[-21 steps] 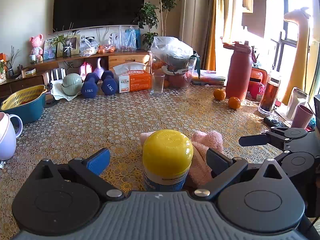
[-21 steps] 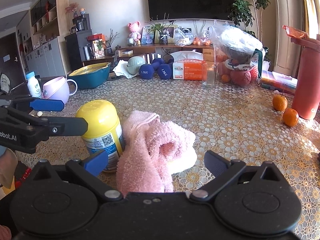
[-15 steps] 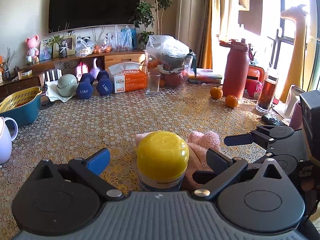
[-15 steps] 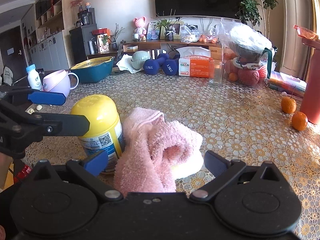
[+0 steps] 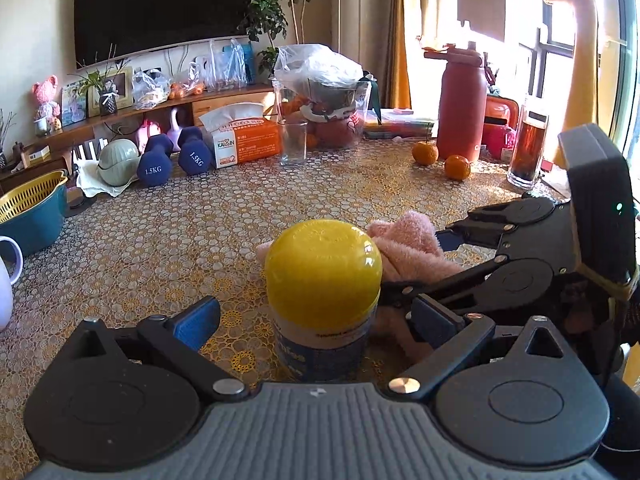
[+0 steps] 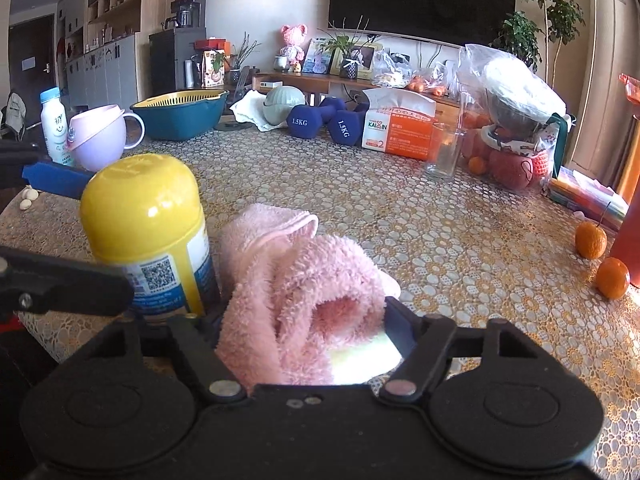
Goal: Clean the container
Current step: 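Grasp the pink towel with the right gripper while the left gripper holds the gummies bottle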
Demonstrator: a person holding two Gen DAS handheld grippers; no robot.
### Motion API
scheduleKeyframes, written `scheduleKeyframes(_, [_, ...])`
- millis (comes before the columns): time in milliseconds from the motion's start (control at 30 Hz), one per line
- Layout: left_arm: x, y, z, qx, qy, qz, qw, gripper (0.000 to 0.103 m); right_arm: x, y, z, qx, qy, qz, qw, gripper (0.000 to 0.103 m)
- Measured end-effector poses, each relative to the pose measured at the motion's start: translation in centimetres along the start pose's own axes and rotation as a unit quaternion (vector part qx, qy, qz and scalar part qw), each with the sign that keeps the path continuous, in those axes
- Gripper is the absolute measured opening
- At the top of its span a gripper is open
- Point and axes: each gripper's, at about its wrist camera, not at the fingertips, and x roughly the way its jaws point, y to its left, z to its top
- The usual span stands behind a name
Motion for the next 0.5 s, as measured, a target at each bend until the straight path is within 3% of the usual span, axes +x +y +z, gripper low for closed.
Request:
scheduleKeyframes(133, [0.6, 0.1, -0.5, 0.005, 0.005, 0.003, 1.0, 0.102, -0.8, -0.4, 0.7, 0.005, -0.006, 0.007, 1.0, 0.038])
scheduleKeyframes(200, [0.7, 0.1, -0.7, 0.011, 0.002, 0.006, 0.9999, 0.102, -1.4, -1.0, 1.2, 0.019, -0.01, 0.001, 1.0, 0.032])
scheduleKeyframes(233, [0.9, 0.0, -0.8, 0.018, 0.003, 0.011, 0.9998, 0.102, -1.8, -1.6, 1.6, 0.038, -0.013, 0.005, 0.999, 0.03])
scheduleKeyframes(300, [1.3, -0.2, -0.9, 0.025, 0.008, 0.013, 0.9996, 0.092, -3.3, -2.7, 2.5, 0.067, -0.029, 0.018, 0.997, 0.029])
scheduleKeyframes(367, [1.7, -0.5, -1.1, 0.03, 0.008, 0.013, 0.9994, 0.092, -4.9, -3.0, 3.5, 0.078, -0.05, 0.03, 0.995, 0.029])
scheduleKeyframes(500, [2.4, -0.8, -1.4, 0.036, 0.009, 0.019, 0.9991, 0.076, -7.8, -2.3, 5.6, 0.081, -0.087, 0.065, 0.991, 0.029])
